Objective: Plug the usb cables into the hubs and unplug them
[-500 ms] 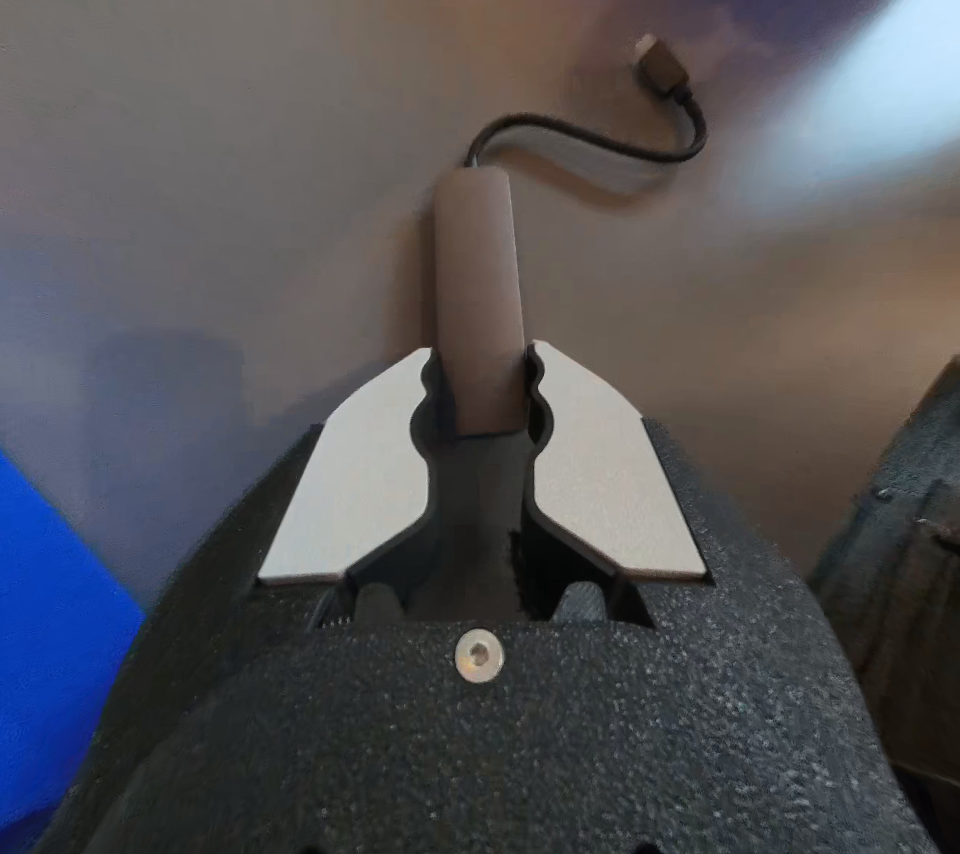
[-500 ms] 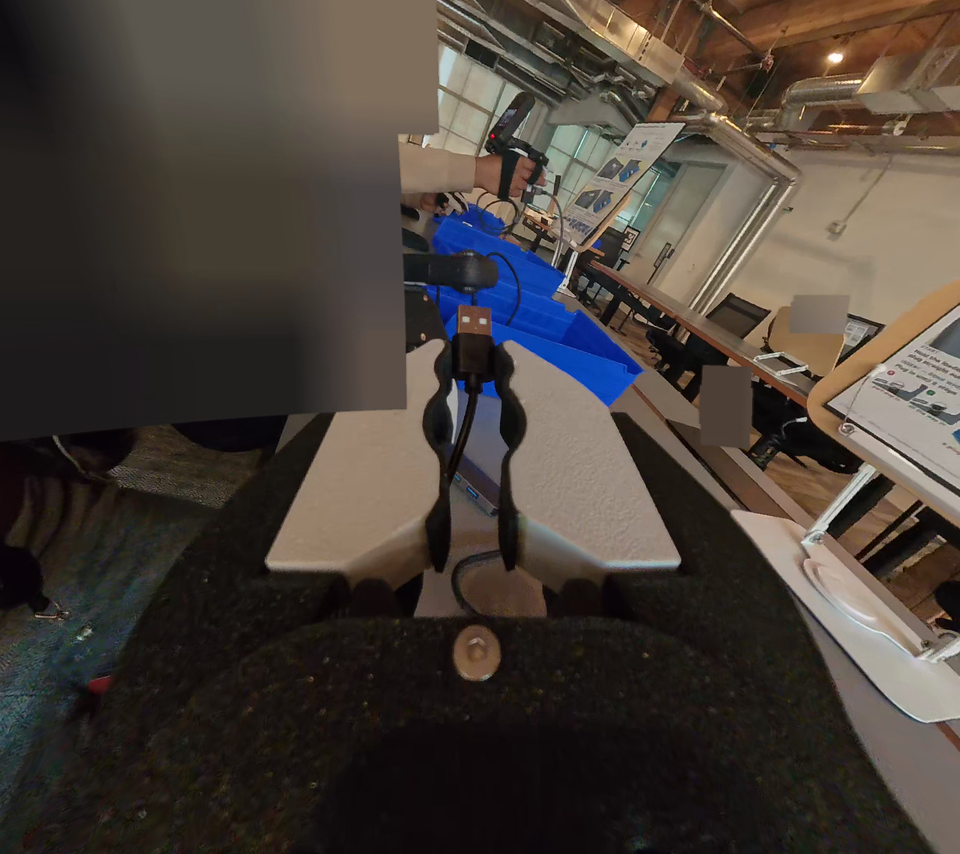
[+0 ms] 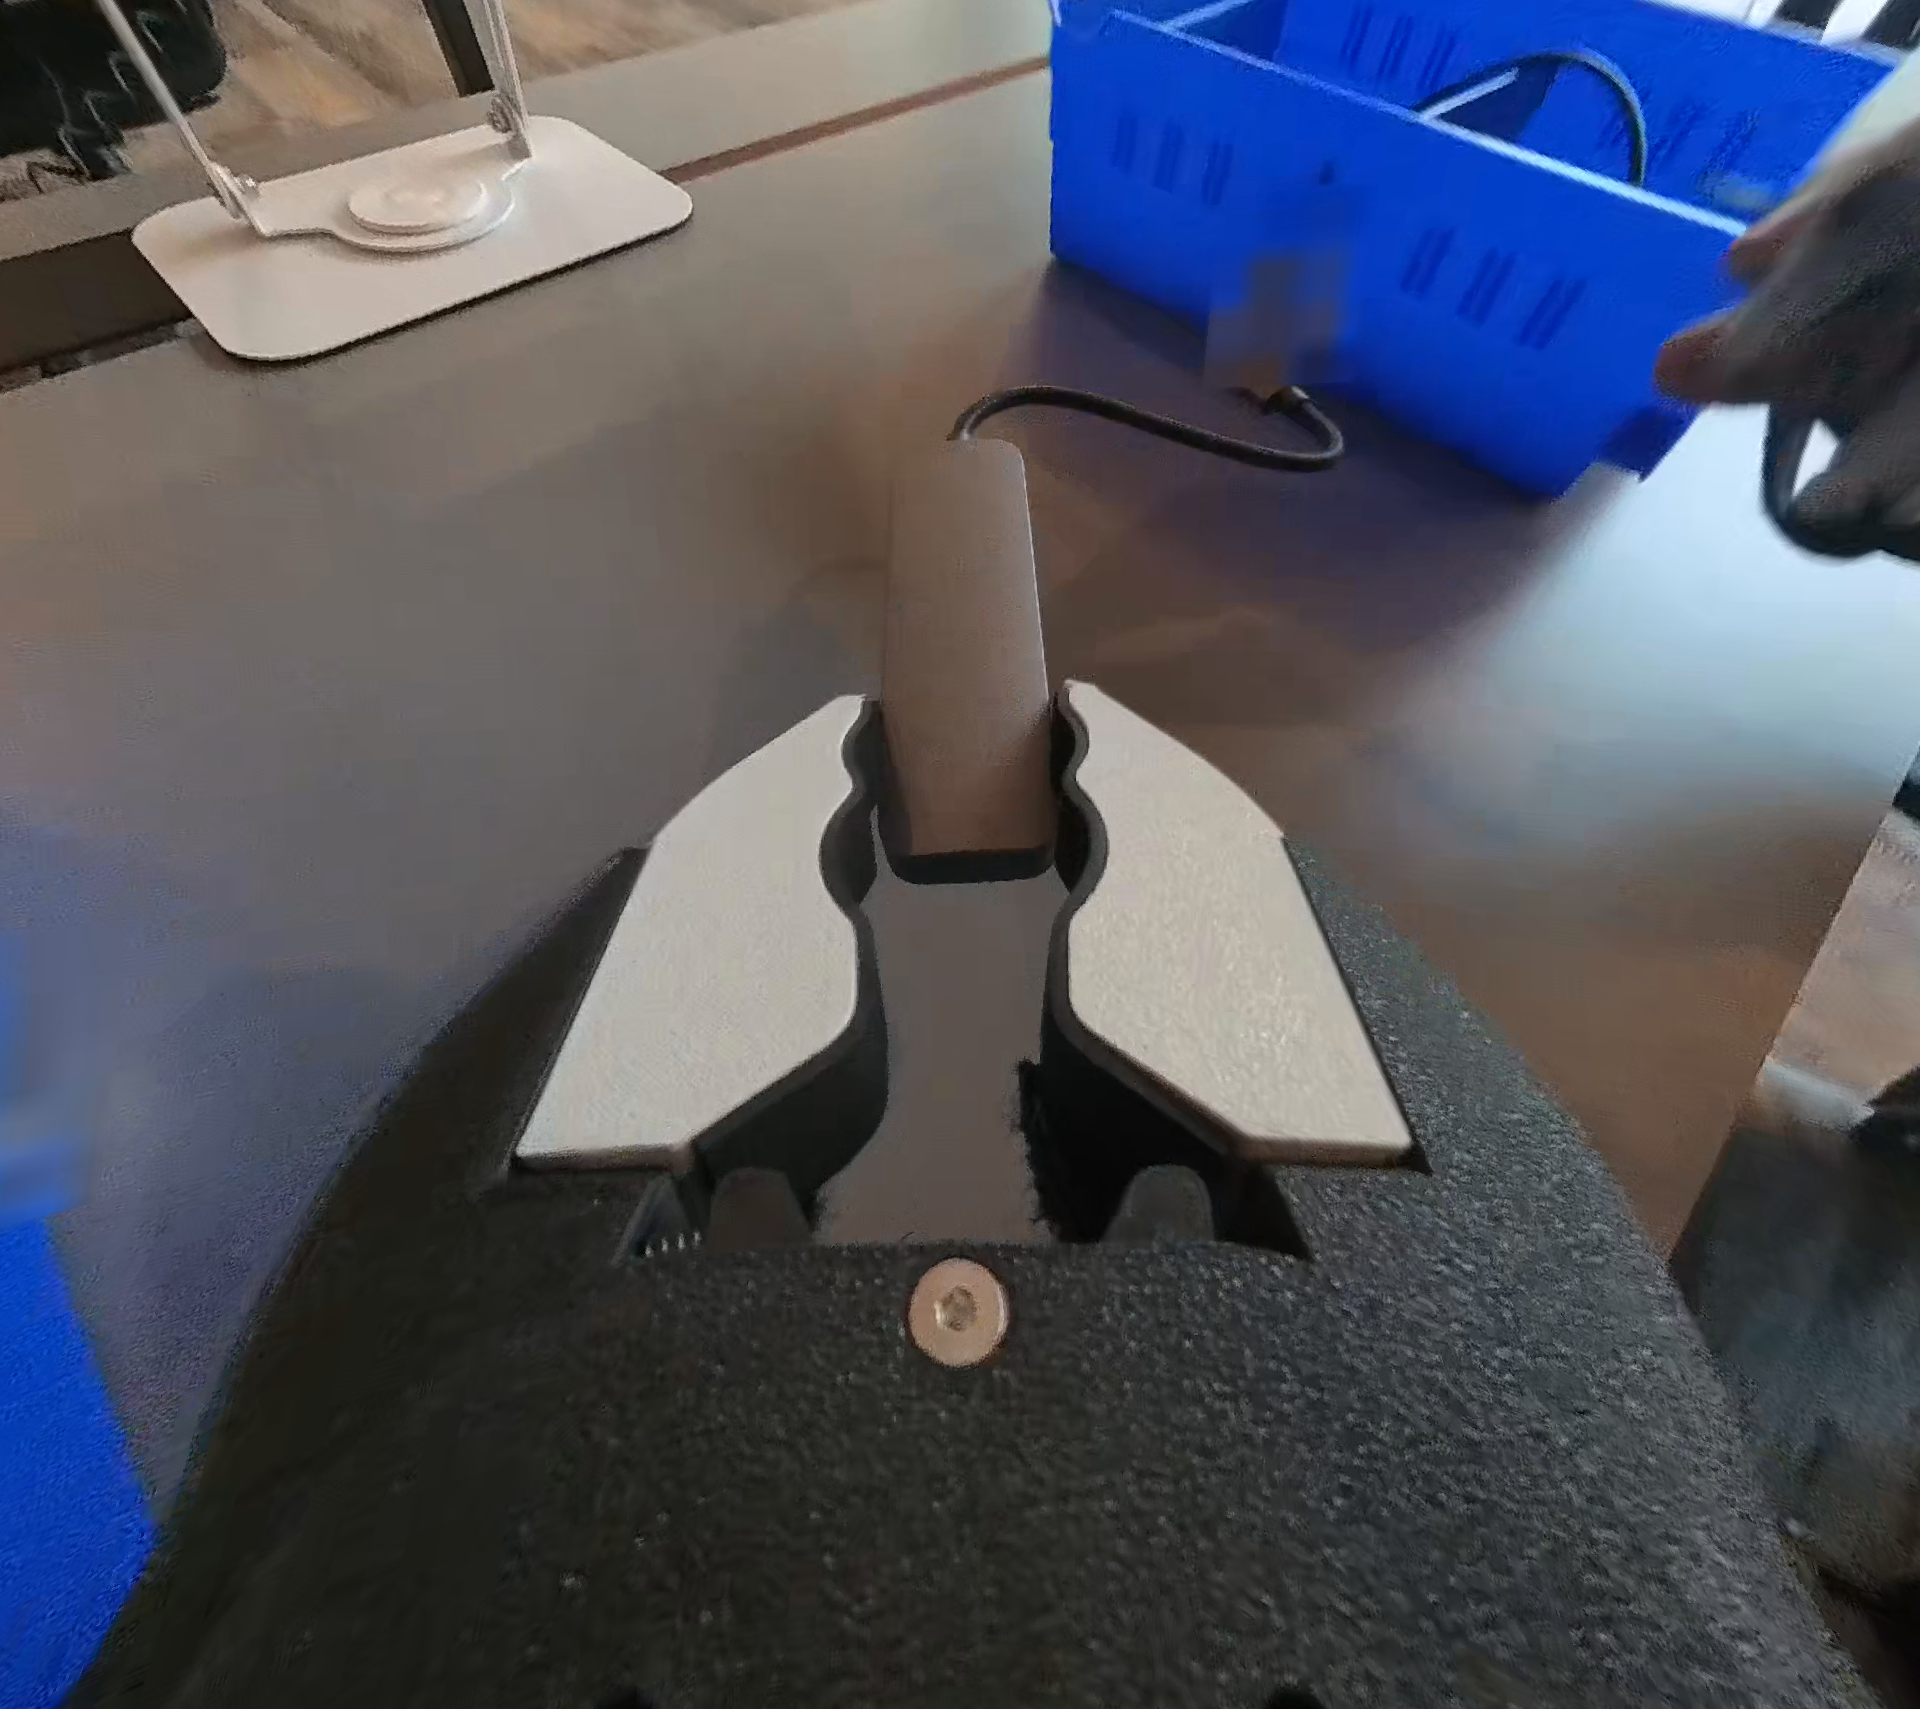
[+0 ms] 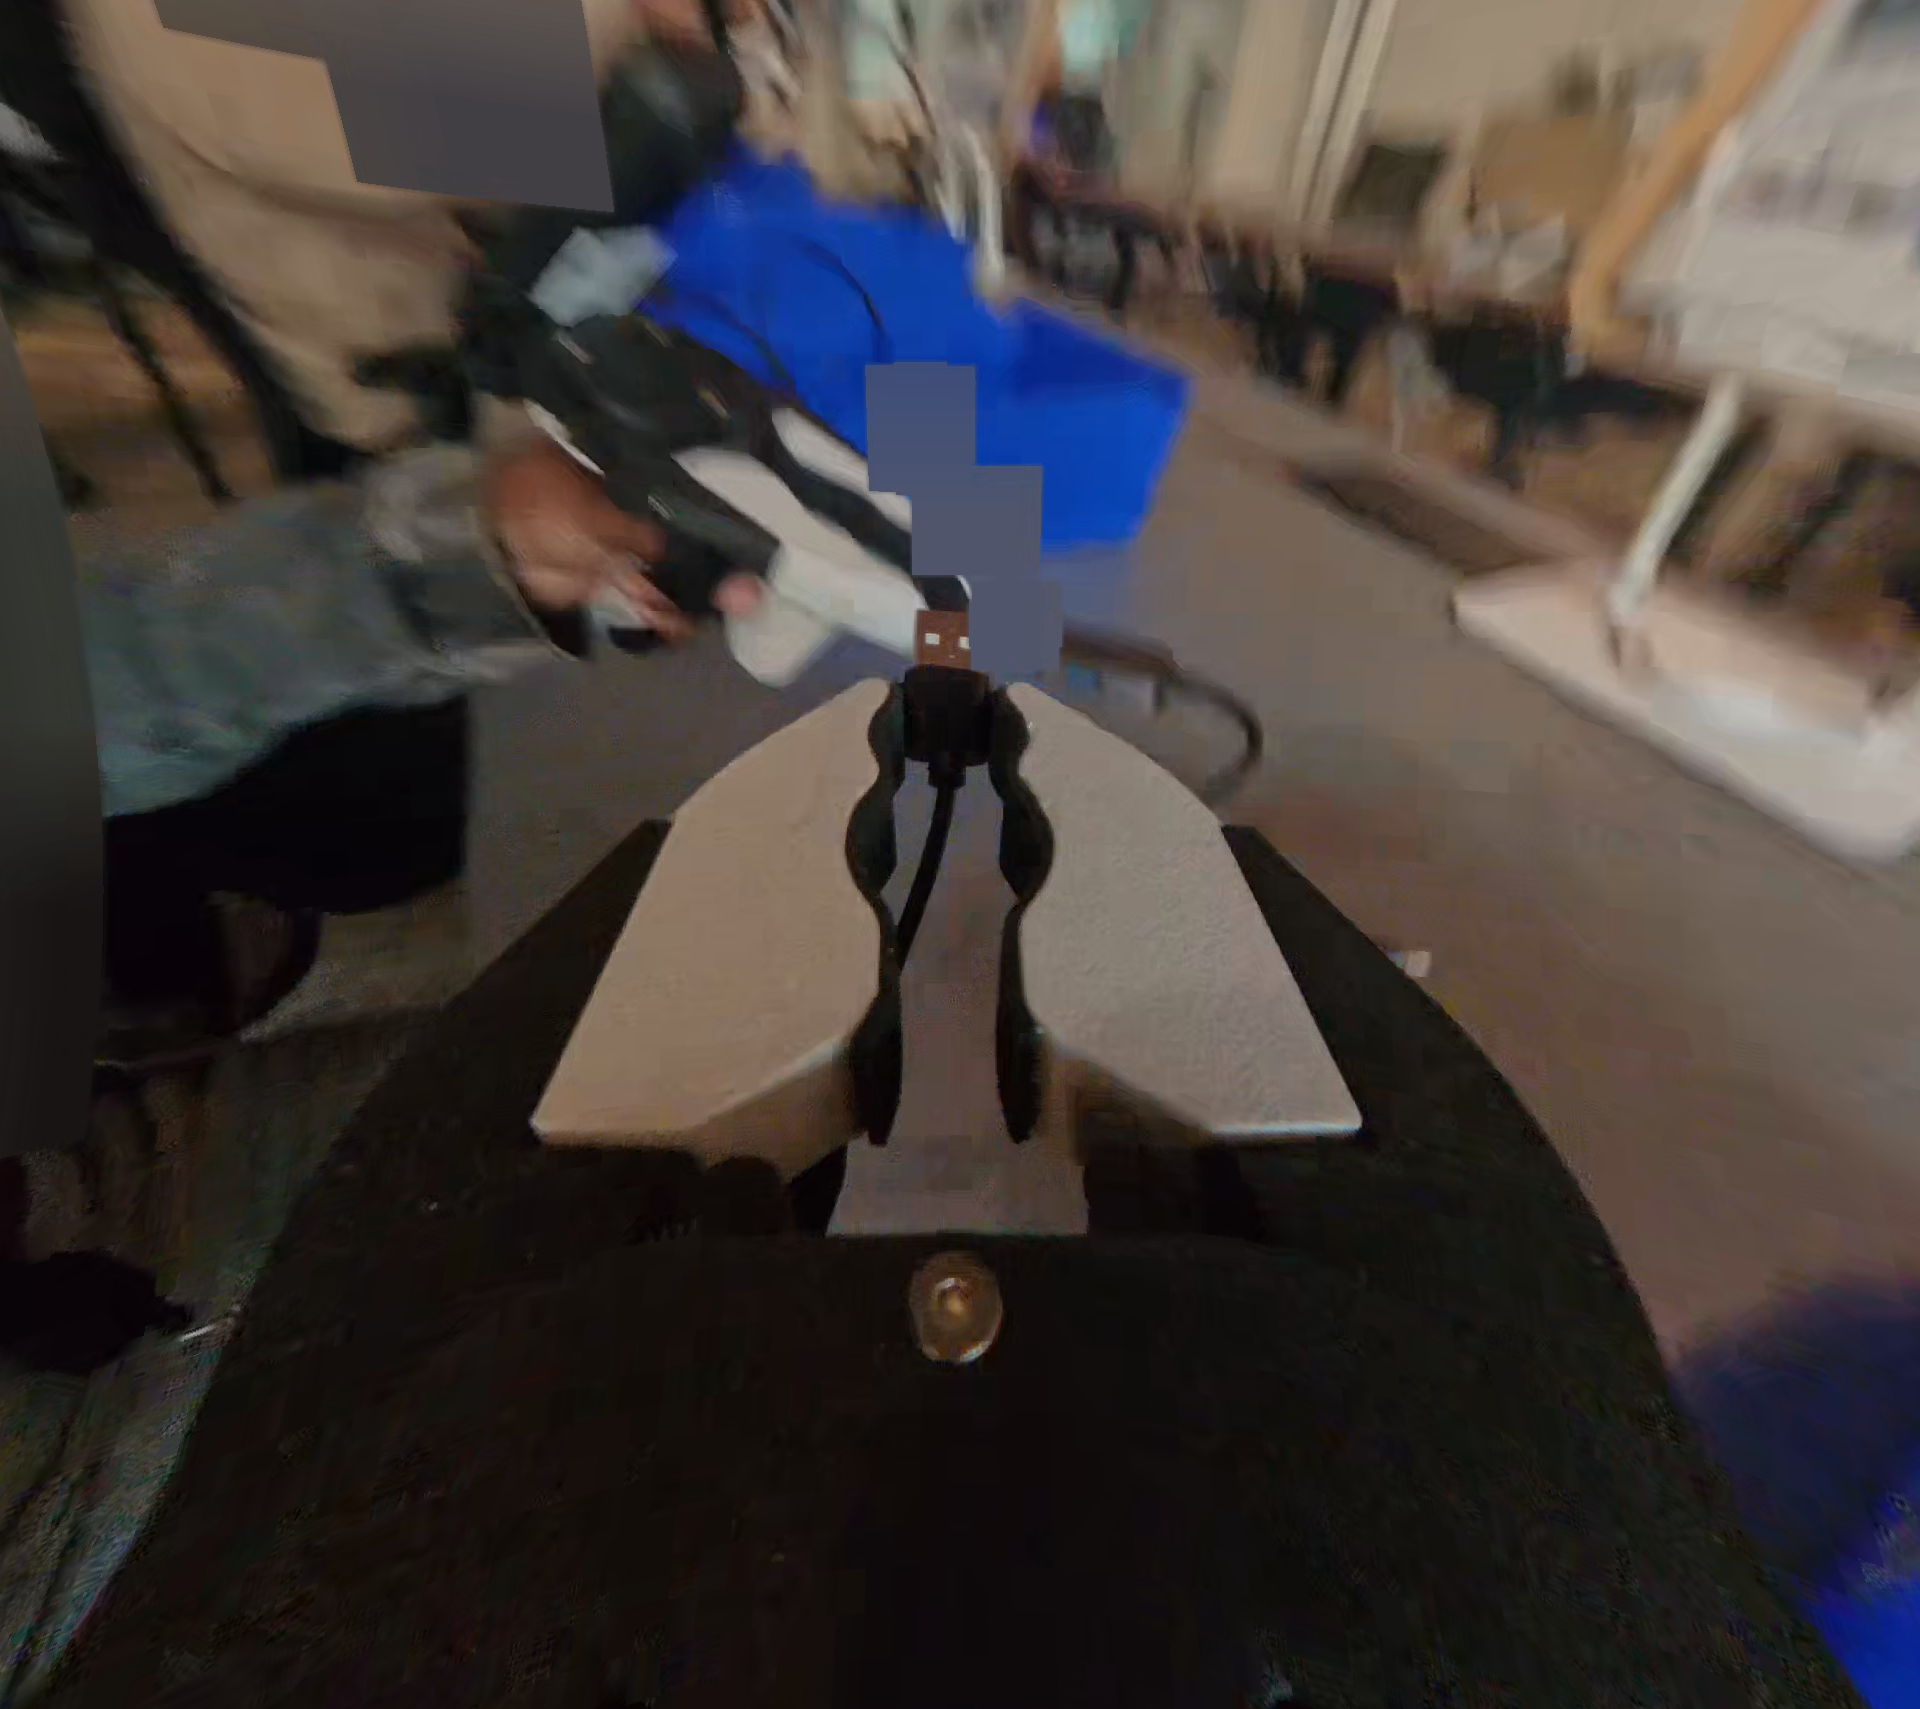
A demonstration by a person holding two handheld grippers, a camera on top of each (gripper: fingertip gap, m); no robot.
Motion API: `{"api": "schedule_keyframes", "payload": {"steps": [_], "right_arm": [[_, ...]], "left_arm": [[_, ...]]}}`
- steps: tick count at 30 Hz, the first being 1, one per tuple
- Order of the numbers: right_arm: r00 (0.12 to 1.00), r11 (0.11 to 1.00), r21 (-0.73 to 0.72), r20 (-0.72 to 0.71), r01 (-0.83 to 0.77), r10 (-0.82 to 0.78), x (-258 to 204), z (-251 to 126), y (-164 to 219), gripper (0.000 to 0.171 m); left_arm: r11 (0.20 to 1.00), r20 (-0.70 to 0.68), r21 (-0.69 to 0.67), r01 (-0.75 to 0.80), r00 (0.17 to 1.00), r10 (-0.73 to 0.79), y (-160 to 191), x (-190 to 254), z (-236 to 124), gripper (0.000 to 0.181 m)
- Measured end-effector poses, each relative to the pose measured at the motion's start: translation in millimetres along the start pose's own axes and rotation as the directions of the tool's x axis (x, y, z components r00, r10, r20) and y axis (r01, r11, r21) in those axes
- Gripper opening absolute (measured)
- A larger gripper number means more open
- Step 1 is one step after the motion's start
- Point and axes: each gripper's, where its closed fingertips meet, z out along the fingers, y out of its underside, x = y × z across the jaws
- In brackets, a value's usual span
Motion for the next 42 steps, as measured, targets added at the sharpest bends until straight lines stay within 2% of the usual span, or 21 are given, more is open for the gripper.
{"api": "schedule_keyframes", "payload": {"steps": [2,5,11,15,22,37,42], "right_arm": [[0.993,0.983,-0.171,-0.105,-0.070,0.052,11.8,13.3,34.5,0.014],[0.981,0.950,-0.301,-0.190,-0.085,0.028,18.1,29.8,67.1,0.014],[0.961,0.911,-0.398,-0.277,-0.106,-0.010,24.7,47.9,93.0,0.014],[0.955,0.894,-0.408,-0.288,-0.186,0.067,23.7,50.5,111.8,0.014],[0.960,0.920,-0.361,-0.277,-0.150,0.048,23.3,49.8,106.3,0.014],[0.961,0.899,-0.416,-0.276,-0.137,0.019,19.8,48.6,115.6,0.014],[0.960,0.893,-0.430,-0.280,-0.136,0.011,19.8,49.8,117.8,0.014]], "left_arm": [[0.999,-0.004,0.025,0.044,0.999,-0.044,3.6,0.8,6.5,0.031],[0.998,0.002,0.047,0.037,0.999,-0.037,9.6,4.9,15.2,0.031],[0.998,-0.036,0.057,-0.016,0.999,0.018,14.8,27.2,26.5,0.031],[1.000,-0.063,0.031,-0.001,0.998,0.003,27.7,32.2,33.9,0.031],[0.999,-0.077,0.030,-0.021,0.997,0.023,27.8,35.4,33.9,0.031],[0.994,-0.099,-0.023,-0.107,0.990,0.104,35.7,44.1,42.1,0.031],[0.996,-0.123,-0.042,-0.079,0.990,0.073,37.4,44.9,43.6,0.031]]}}
